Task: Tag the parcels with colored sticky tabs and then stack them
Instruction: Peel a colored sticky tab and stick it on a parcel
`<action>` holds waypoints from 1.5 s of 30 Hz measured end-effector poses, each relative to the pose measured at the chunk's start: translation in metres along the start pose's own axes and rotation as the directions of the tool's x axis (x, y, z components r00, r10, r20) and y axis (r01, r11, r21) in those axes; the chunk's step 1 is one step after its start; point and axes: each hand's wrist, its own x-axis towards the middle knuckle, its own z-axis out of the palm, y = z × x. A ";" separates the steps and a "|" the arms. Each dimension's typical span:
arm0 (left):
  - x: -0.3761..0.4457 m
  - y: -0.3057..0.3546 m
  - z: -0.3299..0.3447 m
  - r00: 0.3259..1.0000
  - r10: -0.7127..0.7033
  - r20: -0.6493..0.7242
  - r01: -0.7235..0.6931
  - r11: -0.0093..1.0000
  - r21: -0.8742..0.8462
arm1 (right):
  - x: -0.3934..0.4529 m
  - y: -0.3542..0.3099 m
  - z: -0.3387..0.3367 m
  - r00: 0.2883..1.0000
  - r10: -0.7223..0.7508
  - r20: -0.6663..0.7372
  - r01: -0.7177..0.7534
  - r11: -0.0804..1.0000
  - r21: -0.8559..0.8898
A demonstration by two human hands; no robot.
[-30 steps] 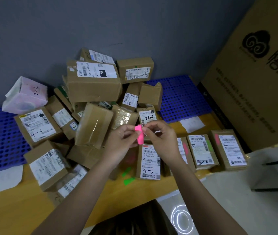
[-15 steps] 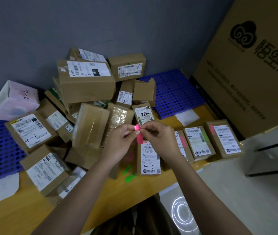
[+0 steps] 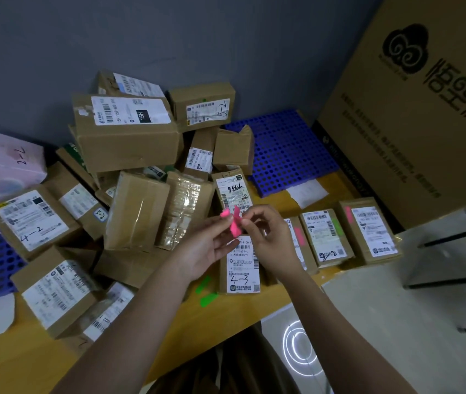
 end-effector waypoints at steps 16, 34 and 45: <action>0.021 -0.005 0.009 0.985 -0.004 -0.170 0.026 0.991 0.129 | 0.010 0.025 -0.019 0.934 -0.262 0.242 0.322 0.911 -0.259; 0.010 -0.054 -0.039 0.879 0.461 -0.124 -0.160 0.528 0.834 | 0.004 0.065 0.012 0.950 0.298 0.093 -0.299 0.954 0.002; 0.018 -0.077 -0.064 0.991 0.132 -0.009 0.015 -0.046 0.999 | 0.006 0.101 0.036 0.899 0.401 0.176 -0.358 0.905 -0.229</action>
